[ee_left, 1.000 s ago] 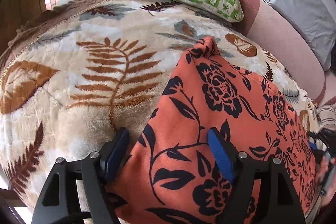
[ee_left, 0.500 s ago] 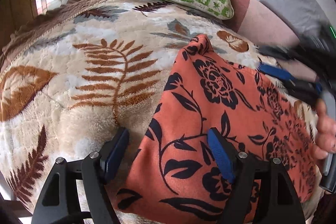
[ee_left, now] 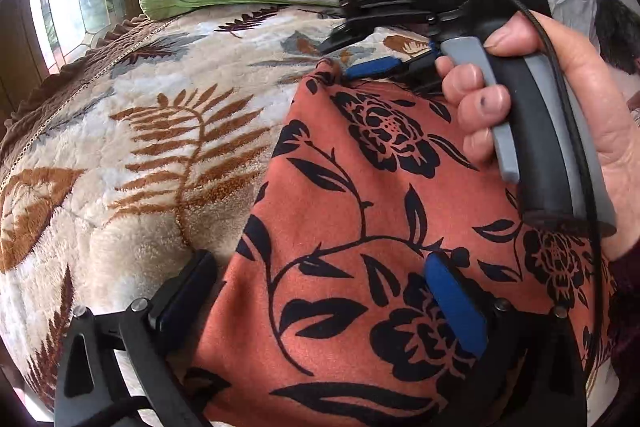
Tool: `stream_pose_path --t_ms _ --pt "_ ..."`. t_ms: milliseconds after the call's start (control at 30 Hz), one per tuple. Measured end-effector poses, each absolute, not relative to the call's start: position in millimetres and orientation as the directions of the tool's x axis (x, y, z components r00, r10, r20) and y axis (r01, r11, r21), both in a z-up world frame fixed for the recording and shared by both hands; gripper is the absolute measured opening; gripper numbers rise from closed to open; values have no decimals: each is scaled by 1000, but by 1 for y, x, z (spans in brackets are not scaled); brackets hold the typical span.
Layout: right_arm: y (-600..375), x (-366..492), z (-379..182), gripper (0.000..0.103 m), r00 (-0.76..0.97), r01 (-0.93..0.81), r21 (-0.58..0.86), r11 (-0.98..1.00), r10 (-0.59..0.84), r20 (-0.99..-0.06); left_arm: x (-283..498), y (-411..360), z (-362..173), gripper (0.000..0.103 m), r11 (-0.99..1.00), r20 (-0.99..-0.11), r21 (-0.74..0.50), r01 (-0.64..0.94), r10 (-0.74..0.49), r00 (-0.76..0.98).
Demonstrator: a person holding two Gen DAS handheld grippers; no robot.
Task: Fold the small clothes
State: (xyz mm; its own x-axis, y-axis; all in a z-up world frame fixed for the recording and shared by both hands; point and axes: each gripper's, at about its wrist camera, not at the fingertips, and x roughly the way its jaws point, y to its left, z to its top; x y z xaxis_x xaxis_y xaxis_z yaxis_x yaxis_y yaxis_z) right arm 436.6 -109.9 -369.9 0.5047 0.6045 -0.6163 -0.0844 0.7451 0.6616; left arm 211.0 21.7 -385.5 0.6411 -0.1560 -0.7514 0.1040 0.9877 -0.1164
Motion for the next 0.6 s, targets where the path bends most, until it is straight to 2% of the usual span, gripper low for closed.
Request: stream_pose_path --t_ms 100,200,333,433,533,600 --pt "-137 422 -358 35 558 -83 691 718 608 -564 212 22 -386 103 988 -753 -113 104 -154 640" --pt "-161 399 -345 35 573 -90 683 725 599 -560 212 21 -386 103 989 -755 -109 101 -149 639" --pt "-185 368 -347 35 562 -72 629 774 552 -616 211 19 -385 103 990 -756 -108 92 -142 639" --pt "-218 355 -364 35 560 22 603 797 490 -668 208 18 -385 103 991 -753 -105 85 -135 644" --pt "-256 347 -383 35 579 117 617 778 452 -679 207 17 -386 103 992 -747 -99 79 -127 653" --pt "-281 337 -389 35 600 144 656 740 462 -653 206 17 -386 103 992 -744 -96 78 -123 657"
